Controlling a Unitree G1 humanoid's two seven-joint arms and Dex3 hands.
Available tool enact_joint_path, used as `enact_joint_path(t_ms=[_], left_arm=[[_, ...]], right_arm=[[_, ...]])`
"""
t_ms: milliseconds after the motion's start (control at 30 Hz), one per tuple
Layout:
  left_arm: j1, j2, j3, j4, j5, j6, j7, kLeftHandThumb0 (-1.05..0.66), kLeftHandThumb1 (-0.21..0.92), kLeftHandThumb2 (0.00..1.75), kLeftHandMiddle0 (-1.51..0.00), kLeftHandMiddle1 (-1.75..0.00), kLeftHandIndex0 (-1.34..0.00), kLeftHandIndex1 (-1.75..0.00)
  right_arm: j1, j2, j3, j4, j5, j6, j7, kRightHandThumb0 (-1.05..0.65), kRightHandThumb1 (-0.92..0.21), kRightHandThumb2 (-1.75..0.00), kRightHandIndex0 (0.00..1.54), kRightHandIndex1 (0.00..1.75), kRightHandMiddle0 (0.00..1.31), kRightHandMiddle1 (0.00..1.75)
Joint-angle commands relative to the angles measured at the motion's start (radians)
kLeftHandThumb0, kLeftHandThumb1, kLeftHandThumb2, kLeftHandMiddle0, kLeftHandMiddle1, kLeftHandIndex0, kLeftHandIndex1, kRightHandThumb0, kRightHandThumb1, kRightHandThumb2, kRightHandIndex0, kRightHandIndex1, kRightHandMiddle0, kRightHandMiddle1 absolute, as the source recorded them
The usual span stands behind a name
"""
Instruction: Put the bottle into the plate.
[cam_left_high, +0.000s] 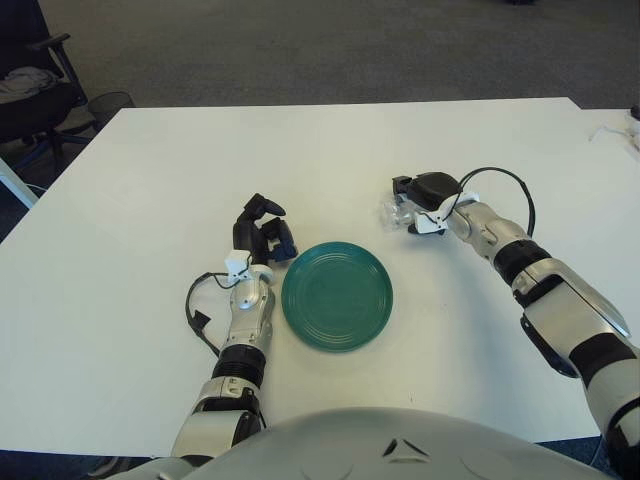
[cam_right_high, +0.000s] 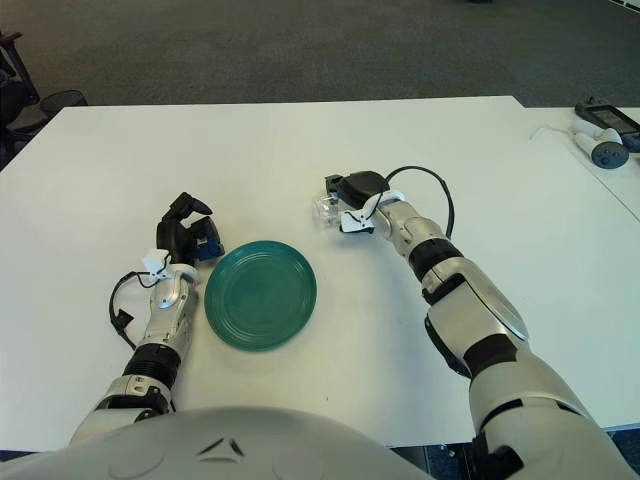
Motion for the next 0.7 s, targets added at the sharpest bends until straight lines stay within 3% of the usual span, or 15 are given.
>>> enact_joint_path(t_ms=[0,667], left_arm=[[0.072,-0.050,0.004,0.073,-0.005,0.002,0.004,-0.60,0.04,1.65,-1.31,-1.75,-0.84,-1.75],[0.062,-0.062,0.010,0.071,-0.022,0.021,0.005,-0.60,0.04,1.65,-1.31,-1.75,-0.84,-1.75]], right_arm=[[0.117,0.006,0.017,0.023,0.004,-0.016,0.066,0.00,0.02,-1.67,0.90,1.63,0.64,1.75],[0.163,-0.013,-0.033,-0.053,0.038,-0.026,0.098,0.00,-0.02,-1.64,0.85,1.69,0.60,1.75]])
